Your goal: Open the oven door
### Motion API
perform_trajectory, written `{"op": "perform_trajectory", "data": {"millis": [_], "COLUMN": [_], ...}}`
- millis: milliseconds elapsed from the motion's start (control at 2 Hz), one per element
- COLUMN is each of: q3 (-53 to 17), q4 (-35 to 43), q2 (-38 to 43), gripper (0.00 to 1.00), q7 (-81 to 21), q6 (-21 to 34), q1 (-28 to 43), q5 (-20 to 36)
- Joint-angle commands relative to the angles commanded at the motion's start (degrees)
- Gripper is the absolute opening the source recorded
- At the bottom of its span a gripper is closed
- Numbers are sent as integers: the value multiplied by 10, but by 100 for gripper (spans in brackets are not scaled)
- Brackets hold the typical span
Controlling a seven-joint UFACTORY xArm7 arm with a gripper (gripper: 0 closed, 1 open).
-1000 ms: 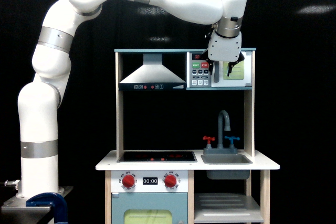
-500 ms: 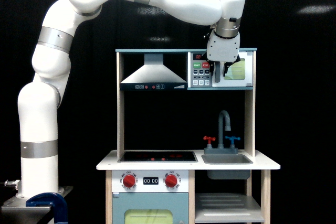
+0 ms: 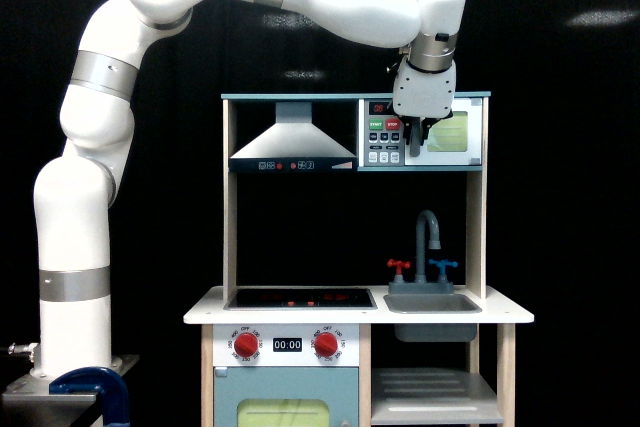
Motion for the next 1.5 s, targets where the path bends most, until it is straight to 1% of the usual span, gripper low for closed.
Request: {"op": "perform_trajectory", "data": {"millis": [500, 1000, 1500], "q3": [6, 6, 17], "q4": [3, 40, 166], "q2": [8, 36, 122], "gripper": [0, 0, 0], "q7": [-21, -45, -43], "q6": [11, 47, 100], "q1": [-28, -71, -116], "q5": [-1, -4, -15]}}
